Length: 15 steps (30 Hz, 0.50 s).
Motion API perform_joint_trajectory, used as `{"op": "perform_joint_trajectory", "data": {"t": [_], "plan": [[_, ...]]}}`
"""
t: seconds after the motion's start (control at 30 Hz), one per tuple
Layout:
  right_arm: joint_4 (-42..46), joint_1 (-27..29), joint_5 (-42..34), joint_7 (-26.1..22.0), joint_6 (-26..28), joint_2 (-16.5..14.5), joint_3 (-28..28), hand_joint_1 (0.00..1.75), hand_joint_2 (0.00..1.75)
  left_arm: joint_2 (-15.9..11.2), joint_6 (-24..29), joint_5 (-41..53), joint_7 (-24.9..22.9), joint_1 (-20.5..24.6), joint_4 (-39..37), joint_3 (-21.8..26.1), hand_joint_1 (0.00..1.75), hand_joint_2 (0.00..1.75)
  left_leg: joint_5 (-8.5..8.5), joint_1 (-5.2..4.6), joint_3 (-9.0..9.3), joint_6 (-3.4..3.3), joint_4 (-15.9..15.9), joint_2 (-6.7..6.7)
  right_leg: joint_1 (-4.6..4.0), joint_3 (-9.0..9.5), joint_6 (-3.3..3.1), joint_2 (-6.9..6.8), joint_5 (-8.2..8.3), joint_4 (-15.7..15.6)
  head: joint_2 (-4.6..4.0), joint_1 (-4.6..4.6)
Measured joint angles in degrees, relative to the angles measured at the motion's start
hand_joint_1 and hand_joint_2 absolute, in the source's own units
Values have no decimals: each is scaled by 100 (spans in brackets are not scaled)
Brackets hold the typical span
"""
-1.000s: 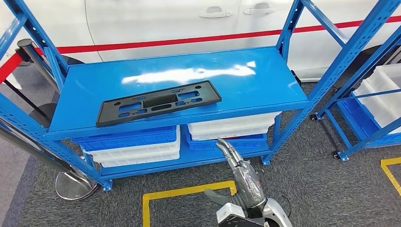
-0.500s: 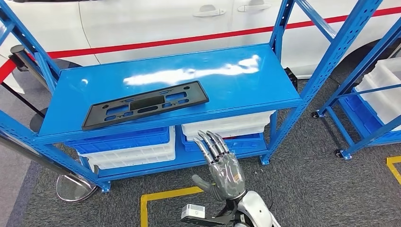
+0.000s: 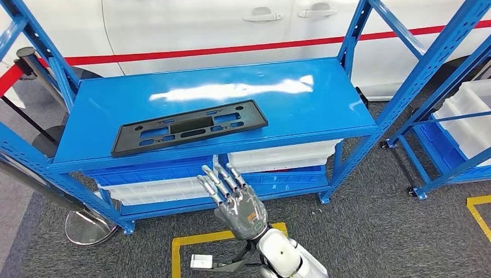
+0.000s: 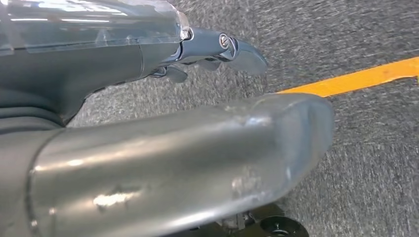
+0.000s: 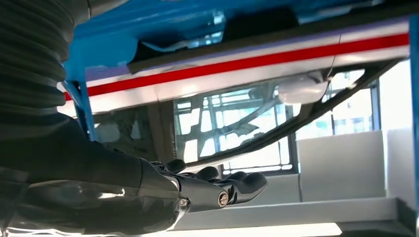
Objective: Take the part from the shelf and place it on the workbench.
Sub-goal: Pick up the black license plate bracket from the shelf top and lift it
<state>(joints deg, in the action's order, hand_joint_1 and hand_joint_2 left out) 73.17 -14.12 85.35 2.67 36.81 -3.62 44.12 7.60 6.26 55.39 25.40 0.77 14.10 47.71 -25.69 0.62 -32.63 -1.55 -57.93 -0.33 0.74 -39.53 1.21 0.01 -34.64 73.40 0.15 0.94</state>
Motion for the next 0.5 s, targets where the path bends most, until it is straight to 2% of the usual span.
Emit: {"op": "perform_joint_trajectory", "data": {"t": [0.03,0.07,0.13,0.17,0.2,0.27,0.33,0.37,0.4,0.47,0.5], "plan": [[-172,-58,48,49,21,-44,73,0,175,-8,-21,31,-1,8,0,2,0,0,-2,-2,2,1,-3,-3,1,-64,-2,0,46,84,0,1],[-332,-127,85,92,41,-90,134,0,175,-15,-43,61,-1,15,0,4,0,0,-7,-3,9,6,-7,-6,1,-15,-13,-1,203,-63,0,1],[-640,-297,133,146,85,-186,232,0,175,-25,-87,117,-1,30,0,10,0,0,-22,-4,25,27,-19,-12,-6,311,-63,-1,623,-802,0,2],[-792,-389,145,157,109,-237,267,0,175,-28,-107,146,0,42,0,15,0,0,-34,-14,25,49,-33,-14,-19,468,-91,0,757,-1153,0,-1],[-940,-464,136,155,131,-290,291,0,175,-33,-127,172,1,53,0,25,0,0,-41,-21,21,75,-39,-14,-35,567,-114,1,817,-1377,0,-1],[-1205,-559,30,103,167,-406,307,0,175,-49,-178,216,4,75,0,66,0,0,-52,-30,18,145,-29,-12,-65,610,-150,6,804,-1493,0,-4],[-1387,-596,-207,-24,180,-526,304,0,175,-78,-236,238,15,89,0,122,0,0,-92,-17,20,215,-50,-7,-37,642,-212,12,814,-1541,1,-7],[-1450,-616,-358,-108,181,-589,303,0,175,-94,-270,243,23,94,0,155,0,0,-169,-10,-24,246,-169,-4,-19,667,-247,11,819,-1571,2,-19],[-1503,-638,-529,-200,180,-654,301,0,175,-111,-317,252,32,101,0,193,0,0,-304,0,-133,274,-415,-2,-2,693,-277,9,823,-1597,2,-32],[-1582,-676,-824,-343,175,-759,297,0,175,-135,-419,280,45,110,0,280,0,0,-642,18,-500,322,-1160,0,-7,719,-307,2,800,-1602,1,-57],[-1610,-685,-914,-380,173,-793,295,0,175,-147,-464,302,49,110,0,322,0,0,-744,24,-679,339,-1486,1,-10,732,-310,0,783,-1600,0,-57]]}}
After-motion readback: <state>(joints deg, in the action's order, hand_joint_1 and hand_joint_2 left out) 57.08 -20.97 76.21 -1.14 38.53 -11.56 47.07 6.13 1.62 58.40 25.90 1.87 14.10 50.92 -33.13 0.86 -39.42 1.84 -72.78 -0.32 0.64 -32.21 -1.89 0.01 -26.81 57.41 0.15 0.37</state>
